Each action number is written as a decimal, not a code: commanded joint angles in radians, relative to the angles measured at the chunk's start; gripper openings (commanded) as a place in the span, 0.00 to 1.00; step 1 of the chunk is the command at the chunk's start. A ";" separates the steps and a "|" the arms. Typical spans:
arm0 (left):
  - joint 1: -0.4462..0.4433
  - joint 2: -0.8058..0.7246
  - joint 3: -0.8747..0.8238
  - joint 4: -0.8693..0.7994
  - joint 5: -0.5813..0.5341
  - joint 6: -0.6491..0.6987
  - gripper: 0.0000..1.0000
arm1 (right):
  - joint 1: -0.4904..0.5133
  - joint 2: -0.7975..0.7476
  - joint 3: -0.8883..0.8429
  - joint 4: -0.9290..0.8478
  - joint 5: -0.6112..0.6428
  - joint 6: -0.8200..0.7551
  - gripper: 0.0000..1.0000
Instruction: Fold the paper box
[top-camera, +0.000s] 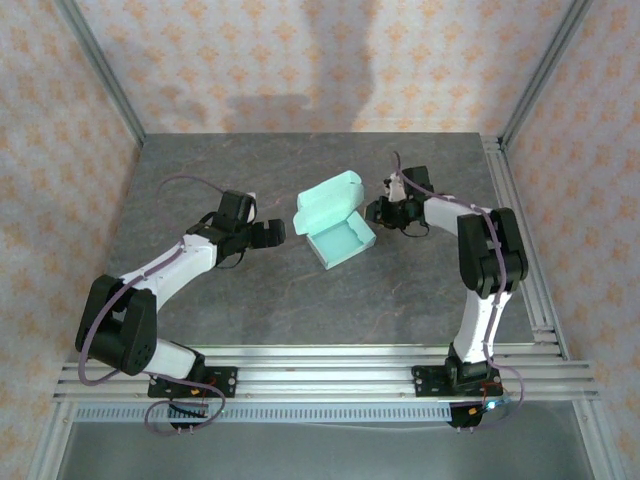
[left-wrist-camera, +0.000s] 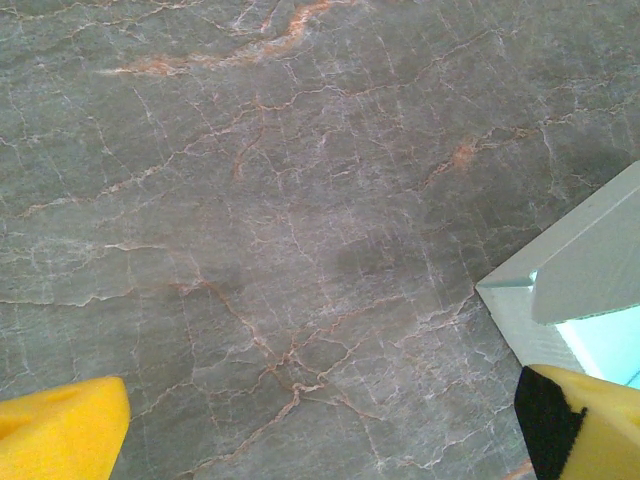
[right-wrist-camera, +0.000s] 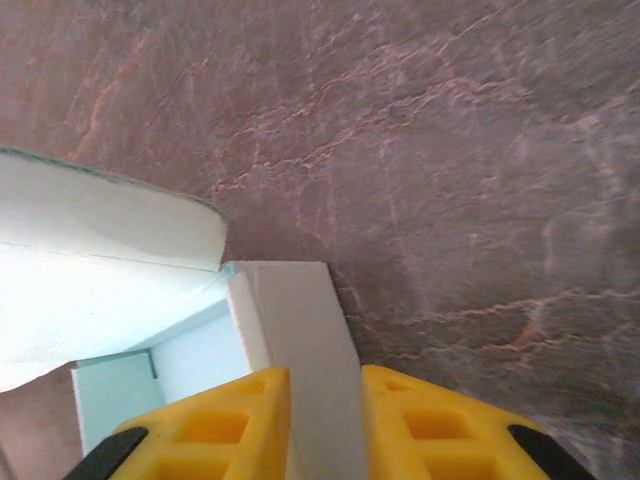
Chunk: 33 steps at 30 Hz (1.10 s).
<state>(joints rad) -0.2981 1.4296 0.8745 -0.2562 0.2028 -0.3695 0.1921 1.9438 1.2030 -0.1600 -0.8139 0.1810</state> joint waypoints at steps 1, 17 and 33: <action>0.011 0.012 0.021 0.009 0.001 -0.003 1.00 | 0.002 0.015 -0.010 0.065 -0.078 0.048 0.24; 0.011 0.042 0.031 0.011 0.015 -0.001 1.00 | 0.002 0.007 -0.051 0.106 -0.146 0.047 0.26; 0.010 0.049 0.029 0.011 0.024 -0.004 1.00 | 0.002 -0.013 -0.095 0.136 -0.182 0.034 0.30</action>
<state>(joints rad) -0.2981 1.4628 0.8829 -0.2562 0.2123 -0.3695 0.1917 1.9568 1.1282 -0.0425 -0.9741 0.2279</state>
